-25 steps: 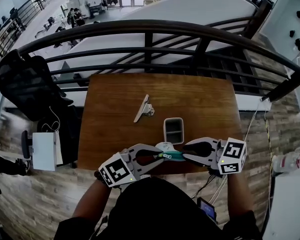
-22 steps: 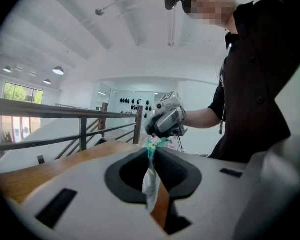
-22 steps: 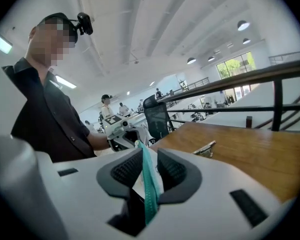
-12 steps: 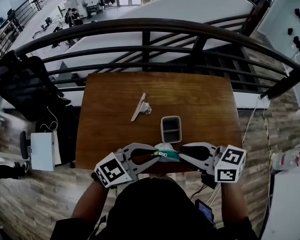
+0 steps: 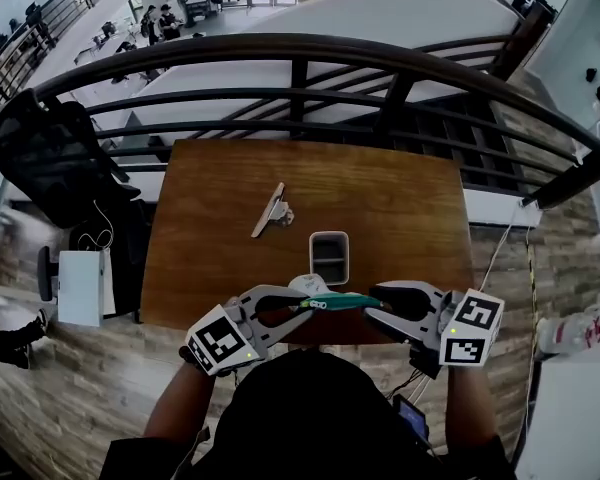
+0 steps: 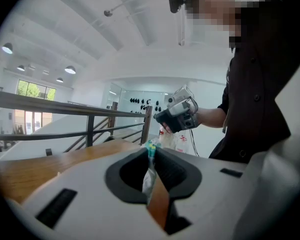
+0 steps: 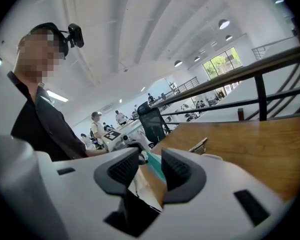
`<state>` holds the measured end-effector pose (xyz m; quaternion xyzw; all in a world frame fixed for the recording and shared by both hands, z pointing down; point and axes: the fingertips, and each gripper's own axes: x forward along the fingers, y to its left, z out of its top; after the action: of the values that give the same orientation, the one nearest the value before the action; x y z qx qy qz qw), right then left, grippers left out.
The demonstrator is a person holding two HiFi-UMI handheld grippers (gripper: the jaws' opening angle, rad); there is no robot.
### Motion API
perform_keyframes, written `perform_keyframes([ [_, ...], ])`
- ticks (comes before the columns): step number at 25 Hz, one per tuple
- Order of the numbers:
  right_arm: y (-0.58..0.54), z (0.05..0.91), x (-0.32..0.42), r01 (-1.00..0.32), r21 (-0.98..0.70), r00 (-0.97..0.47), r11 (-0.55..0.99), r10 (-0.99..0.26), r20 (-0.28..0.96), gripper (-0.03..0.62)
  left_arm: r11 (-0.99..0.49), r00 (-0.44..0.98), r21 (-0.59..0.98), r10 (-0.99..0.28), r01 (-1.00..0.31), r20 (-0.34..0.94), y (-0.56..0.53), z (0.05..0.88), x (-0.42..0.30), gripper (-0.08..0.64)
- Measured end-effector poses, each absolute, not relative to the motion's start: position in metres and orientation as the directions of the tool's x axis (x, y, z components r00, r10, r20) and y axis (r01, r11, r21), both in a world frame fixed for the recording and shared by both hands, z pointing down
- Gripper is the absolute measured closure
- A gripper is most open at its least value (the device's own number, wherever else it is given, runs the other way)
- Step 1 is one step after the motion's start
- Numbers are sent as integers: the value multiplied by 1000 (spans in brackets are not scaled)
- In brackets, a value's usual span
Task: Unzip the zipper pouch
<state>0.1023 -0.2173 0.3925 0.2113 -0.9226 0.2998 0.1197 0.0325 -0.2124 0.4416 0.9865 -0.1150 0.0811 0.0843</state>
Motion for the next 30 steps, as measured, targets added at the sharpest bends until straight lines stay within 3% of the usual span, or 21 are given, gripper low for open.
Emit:
perform_keyframes([
  [8,-203,421,67,-350,-602,-928,718,-181,325,456,-943,951,163,-266,-291,159,-214,438,30,511],
  [23,-205,428,46,-258,-681,-959,685,-94,269,495,-951,937,105,-262,-292,233,-207,444,44,511],
  [30,-210,436,48,-295,-685,-948,667,-116,295,590,-953,937,96,-258,-286,234,-206,444,46,511],
])
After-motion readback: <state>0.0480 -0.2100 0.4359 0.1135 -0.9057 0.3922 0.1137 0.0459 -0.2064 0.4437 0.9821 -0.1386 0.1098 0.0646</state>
